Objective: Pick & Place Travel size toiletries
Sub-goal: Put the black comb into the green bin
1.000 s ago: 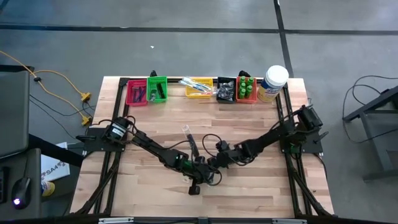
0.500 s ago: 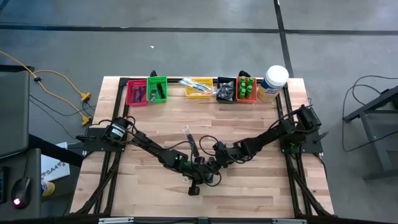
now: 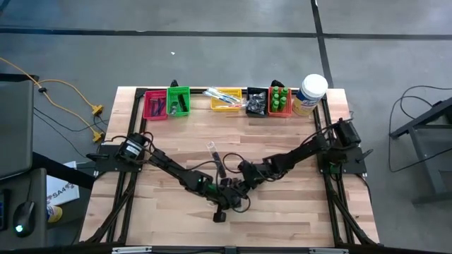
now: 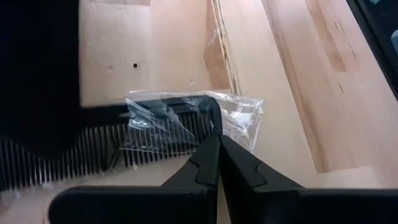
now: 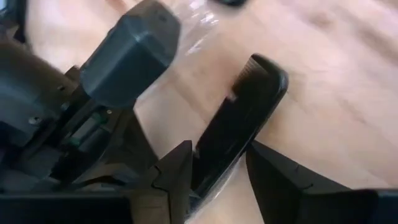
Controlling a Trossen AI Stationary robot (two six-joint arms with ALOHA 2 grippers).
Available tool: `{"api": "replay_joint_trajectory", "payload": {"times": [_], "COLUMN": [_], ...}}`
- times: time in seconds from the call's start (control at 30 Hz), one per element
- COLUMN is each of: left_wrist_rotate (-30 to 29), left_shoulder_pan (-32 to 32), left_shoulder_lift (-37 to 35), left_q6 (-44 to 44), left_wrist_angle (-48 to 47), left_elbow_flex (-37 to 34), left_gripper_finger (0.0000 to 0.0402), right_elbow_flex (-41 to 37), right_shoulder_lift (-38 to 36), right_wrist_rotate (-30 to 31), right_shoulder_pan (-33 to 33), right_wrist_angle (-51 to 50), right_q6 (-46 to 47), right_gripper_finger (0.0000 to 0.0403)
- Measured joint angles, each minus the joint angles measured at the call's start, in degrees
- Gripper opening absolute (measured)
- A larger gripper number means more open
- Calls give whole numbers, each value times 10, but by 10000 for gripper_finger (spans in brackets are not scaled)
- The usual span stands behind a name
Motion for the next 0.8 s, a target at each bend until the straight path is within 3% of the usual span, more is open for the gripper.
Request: {"api": "replay_joint_trajectory", "payload": {"times": [0.13, 0.47, 0.8], "left_wrist_rotate": [6, 11, 12], "left_shoulder_pan": [-1, 0, 1], "left_shoulder_lift": [0, 0, 1], "left_q6": [4, 10, 7], "left_wrist_angle": [-4, -7, -12], "left_elbow_flex": [-1, 1, 1], "left_gripper_finger": [9, 9, 9], "right_elbow_flex": [-1, 1, 2], "right_shoulder_lift": [29, 35, 36], "right_wrist_rotate": [-46, -78, -102], "right_shoulder_pan": [-3, -16, -27], "right_wrist_angle": [44, 52, 52], "right_q6": [-15, -48, -67], "right_gripper_finger": [142, 135, 17]}}
